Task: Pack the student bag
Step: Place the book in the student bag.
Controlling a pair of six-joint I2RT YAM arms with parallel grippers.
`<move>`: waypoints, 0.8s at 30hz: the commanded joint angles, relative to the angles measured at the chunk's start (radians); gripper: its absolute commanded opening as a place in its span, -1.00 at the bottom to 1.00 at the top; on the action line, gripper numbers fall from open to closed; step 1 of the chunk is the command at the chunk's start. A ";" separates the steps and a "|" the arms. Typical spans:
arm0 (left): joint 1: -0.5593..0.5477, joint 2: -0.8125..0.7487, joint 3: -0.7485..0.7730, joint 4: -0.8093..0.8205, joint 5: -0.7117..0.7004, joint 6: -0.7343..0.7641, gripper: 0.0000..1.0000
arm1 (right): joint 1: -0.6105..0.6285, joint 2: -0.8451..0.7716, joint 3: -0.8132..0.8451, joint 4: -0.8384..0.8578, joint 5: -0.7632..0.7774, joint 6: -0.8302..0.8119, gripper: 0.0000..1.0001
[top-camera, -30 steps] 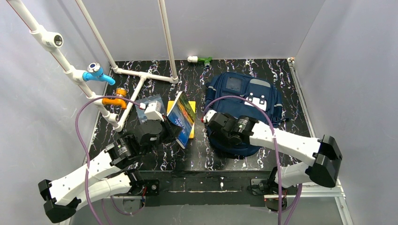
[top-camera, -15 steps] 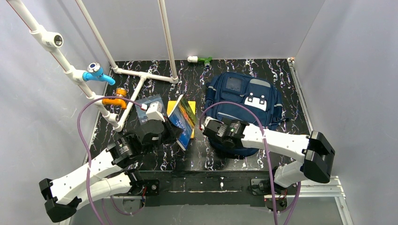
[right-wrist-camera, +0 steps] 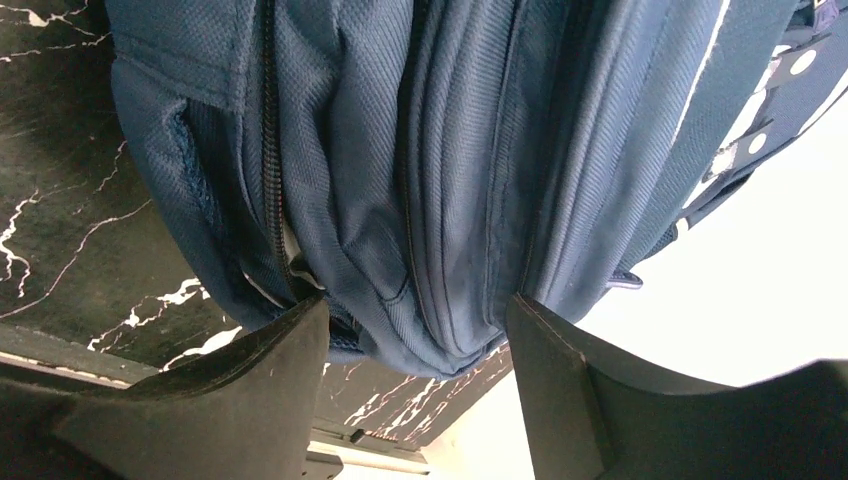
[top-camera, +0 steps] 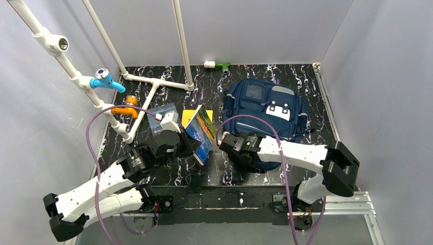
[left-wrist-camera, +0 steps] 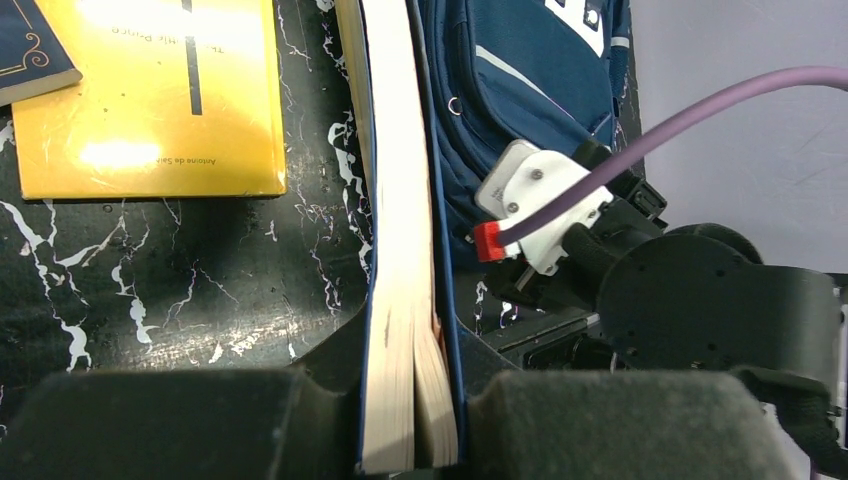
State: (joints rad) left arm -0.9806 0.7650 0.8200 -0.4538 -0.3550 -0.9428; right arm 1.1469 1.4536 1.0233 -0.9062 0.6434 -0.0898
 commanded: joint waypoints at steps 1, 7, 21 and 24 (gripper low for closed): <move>0.005 -0.018 0.009 0.043 -0.015 -0.006 -1.00 | 0.004 0.043 -0.006 0.032 0.057 0.000 0.47; 0.004 -0.026 0.002 0.043 -0.011 -0.012 -1.00 | 0.003 0.098 -0.007 0.038 0.210 0.032 0.00; 0.005 -0.037 -0.004 0.025 -0.002 -0.035 -1.00 | 0.004 0.188 0.032 0.049 0.234 0.067 -0.97; 0.004 -0.046 -0.009 0.017 -0.002 -0.053 -1.00 | 0.004 0.113 0.062 0.041 0.277 0.084 -0.97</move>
State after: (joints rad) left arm -0.9806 0.7544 0.8104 -0.4595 -0.3450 -0.9722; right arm 1.1484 1.6535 1.0233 -0.8593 0.8383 -0.0467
